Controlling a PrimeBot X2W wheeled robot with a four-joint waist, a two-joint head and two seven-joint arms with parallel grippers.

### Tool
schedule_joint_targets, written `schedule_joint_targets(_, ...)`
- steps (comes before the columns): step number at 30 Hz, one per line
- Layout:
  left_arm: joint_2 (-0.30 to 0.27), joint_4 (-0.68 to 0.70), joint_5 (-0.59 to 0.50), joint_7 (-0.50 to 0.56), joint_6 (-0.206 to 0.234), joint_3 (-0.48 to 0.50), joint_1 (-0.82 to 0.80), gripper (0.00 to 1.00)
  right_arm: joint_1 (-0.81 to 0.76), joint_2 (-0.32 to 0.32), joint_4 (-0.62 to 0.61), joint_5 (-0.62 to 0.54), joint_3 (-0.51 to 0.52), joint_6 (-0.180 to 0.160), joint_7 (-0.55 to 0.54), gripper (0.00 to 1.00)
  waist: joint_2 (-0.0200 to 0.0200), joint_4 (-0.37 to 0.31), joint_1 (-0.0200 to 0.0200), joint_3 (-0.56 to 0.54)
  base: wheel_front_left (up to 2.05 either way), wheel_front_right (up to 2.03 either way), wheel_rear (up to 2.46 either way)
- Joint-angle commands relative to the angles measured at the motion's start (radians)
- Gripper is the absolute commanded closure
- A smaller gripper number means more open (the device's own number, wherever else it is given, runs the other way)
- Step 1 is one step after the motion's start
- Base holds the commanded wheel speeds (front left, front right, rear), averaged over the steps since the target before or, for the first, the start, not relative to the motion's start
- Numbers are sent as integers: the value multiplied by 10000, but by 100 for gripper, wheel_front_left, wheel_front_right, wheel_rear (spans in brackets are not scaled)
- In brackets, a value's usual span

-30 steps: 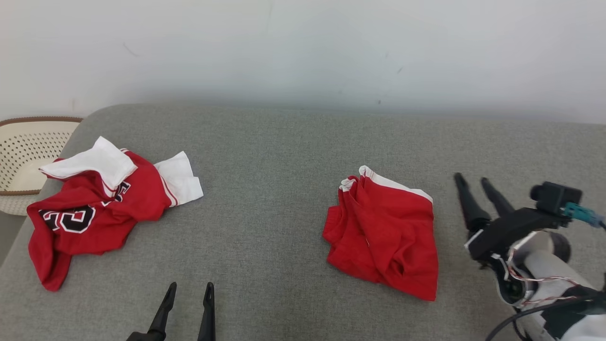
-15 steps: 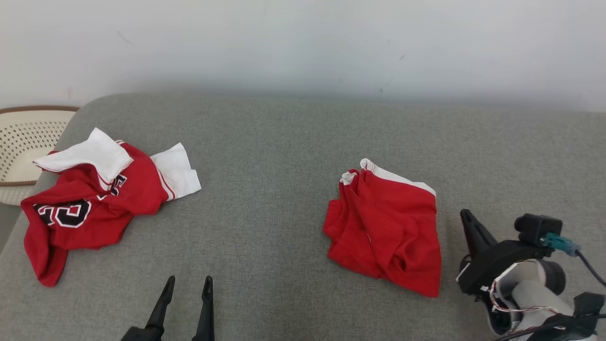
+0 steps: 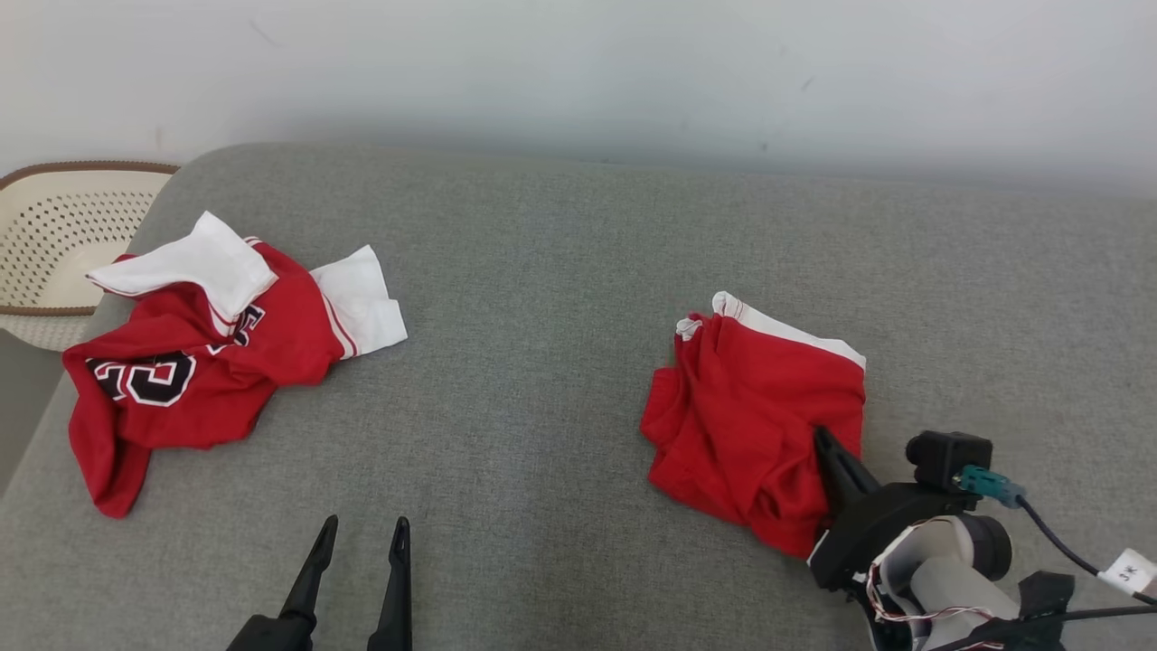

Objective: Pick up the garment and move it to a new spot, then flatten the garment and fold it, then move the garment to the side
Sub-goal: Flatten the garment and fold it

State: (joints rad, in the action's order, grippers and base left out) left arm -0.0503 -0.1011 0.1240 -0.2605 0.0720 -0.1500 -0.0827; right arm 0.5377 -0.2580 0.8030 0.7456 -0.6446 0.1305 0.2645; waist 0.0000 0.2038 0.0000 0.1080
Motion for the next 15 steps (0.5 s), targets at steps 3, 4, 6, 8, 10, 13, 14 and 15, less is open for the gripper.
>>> schedule_joint_targets(3,-6,21,-33,-31,21,-5,-79,0,-140,263,-75,-166,-135,3,19,100,0,102,0,33,0,0,0)
schedule_joint_targets(4,-6,24,-26,-31,28,-3,-82,0,-139,319,-107,-188,-147,4,19,100,0,119,0,34,0,0,0)
schedule_joint_targets(6,-6,25,-14,-31,38,-4,-83,0,-125,424,-182,-244,-198,3,19,100,0,151,0,28,0,0,0)
schedule_joint_targets(8,-6,24,0,-31,47,-16,-80,0,-142,535,-254,-286,-271,4,20,100,0,179,0,18,0,0,0)
schedule_joint_targets(10,-6,20,8,-31,57,-24,-77,0,-159,575,-281,-311,-332,3,20,100,0,197,0,12,0,0,0)
schedule_joint_targets(13,-6,-15,36,-31,67,-40,-96,0,-192,705,-344,-287,-498,3,20,100,0,258,0,-10,0,0,0)
schedule_joint_targets(14,-6,-19,49,-31,69,-45,-98,0,-194,765,-381,-286,-579,4,20,100,0,279,0,-15,0,0,0)
schedule_joint_targets(15,-6,-24,55,-31,76,-52,-101,0,-189,834,-458,-263,-674,4,21,100,0,300,0,-22,0,0,0)
